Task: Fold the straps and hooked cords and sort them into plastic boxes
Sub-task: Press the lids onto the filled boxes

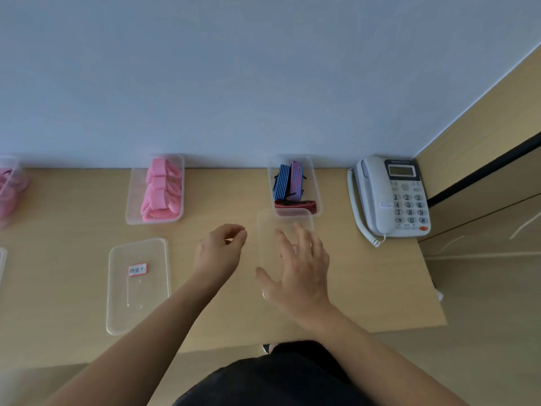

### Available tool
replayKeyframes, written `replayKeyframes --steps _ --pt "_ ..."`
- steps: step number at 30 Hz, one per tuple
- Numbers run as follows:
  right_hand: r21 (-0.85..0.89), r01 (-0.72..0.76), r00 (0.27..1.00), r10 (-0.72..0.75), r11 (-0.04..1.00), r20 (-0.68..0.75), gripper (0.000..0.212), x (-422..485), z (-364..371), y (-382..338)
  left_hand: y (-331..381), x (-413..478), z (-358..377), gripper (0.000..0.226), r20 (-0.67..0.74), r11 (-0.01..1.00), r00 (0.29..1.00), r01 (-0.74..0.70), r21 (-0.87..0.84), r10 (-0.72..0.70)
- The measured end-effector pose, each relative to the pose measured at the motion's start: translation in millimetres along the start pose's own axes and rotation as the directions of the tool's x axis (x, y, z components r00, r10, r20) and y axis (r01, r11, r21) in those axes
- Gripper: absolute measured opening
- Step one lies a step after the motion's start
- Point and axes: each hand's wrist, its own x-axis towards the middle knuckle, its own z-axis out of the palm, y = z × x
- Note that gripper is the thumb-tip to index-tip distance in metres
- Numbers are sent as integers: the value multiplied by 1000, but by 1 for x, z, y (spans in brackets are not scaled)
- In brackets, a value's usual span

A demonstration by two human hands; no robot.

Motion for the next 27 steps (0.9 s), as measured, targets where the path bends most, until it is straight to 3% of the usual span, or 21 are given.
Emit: replayKeyframes --steps 4,11,16,27 --pt "-39 24 998 -26 999 -55 75 61 -14 13 31 25 12 18 87 985 996 40 -168 -25" --pt "-129 57 989 -39 990 140 78 133 -4 30 67 71 44 32 185 952 977 152 -266 -105" --pt "-143 77 984 -53 987 168 77 158 4 35 78 96 61 13 66 942 984 178 -285 -166" --pt "-126 68 989 -50 990 141 75 163 19 40 83 118 71 8 -25 944 970 230 -237 -242"
